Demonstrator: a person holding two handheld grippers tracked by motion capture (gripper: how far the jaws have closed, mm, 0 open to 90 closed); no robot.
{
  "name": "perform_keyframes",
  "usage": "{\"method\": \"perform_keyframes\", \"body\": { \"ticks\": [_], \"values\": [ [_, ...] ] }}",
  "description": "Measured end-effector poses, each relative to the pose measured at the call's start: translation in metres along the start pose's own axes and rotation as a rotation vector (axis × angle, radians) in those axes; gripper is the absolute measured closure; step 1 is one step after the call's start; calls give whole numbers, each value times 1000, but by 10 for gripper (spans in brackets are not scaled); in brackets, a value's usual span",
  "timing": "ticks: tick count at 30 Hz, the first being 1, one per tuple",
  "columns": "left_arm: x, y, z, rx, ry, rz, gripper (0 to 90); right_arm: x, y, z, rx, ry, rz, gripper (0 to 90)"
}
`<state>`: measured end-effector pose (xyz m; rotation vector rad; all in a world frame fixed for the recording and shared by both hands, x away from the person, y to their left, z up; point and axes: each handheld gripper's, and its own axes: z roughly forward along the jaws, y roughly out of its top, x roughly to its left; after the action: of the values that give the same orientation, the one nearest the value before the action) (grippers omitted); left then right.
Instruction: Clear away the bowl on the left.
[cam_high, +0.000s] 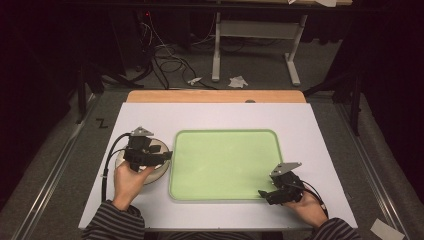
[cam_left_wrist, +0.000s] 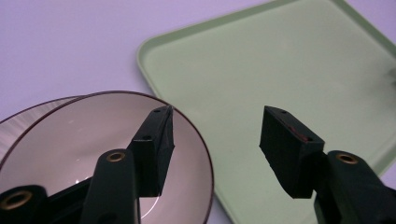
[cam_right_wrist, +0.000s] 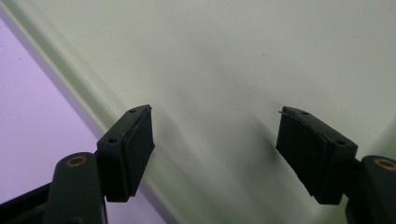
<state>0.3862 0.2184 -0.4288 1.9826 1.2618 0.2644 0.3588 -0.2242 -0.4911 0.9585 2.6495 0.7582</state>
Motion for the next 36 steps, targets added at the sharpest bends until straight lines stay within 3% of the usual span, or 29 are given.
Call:
{"method": "perform_keyframes", "body": {
  "ticks": [18,36],
  "values": [
    [30,-8,-3,37,110,-86,447,0,0,0,-1,1,-2,291],
    [48,-12,-4,59,161,-128,447,0,0,0,-1,-1,-3,291]
  ]
}}
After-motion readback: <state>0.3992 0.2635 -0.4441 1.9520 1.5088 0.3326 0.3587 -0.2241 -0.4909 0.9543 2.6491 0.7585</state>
